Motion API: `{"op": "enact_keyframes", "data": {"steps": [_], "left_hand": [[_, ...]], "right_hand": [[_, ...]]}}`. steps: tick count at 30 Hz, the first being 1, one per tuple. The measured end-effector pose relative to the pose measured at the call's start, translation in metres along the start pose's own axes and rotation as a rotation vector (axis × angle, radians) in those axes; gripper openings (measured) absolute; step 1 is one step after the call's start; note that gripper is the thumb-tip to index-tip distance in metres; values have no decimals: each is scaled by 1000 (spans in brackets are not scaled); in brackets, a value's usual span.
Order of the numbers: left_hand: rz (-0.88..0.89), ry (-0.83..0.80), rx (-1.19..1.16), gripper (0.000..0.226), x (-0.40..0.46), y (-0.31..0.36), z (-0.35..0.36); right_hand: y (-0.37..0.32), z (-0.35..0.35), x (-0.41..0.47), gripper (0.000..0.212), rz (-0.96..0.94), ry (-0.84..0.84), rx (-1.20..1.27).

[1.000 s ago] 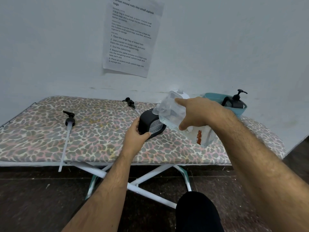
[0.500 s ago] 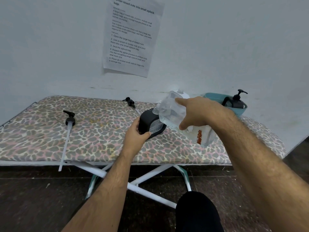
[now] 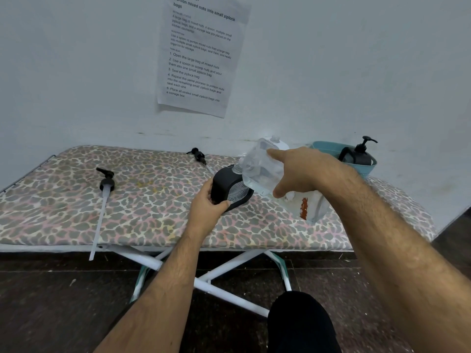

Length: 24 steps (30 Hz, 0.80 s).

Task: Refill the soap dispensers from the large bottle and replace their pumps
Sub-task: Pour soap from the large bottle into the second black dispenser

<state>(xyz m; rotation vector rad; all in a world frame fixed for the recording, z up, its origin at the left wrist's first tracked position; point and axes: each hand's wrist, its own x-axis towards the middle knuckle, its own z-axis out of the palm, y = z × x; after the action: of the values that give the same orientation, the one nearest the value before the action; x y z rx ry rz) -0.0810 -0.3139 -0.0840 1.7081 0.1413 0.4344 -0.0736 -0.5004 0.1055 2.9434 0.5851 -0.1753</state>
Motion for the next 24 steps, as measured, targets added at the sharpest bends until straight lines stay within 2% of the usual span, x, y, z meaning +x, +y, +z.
{"op": "enact_keyframes", "data": {"steps": [24], "left_hand": [[2,1,-15,64,1,-1,1]], "right_hand": [[-2,-2,-2,99,6,-5,8]]}}
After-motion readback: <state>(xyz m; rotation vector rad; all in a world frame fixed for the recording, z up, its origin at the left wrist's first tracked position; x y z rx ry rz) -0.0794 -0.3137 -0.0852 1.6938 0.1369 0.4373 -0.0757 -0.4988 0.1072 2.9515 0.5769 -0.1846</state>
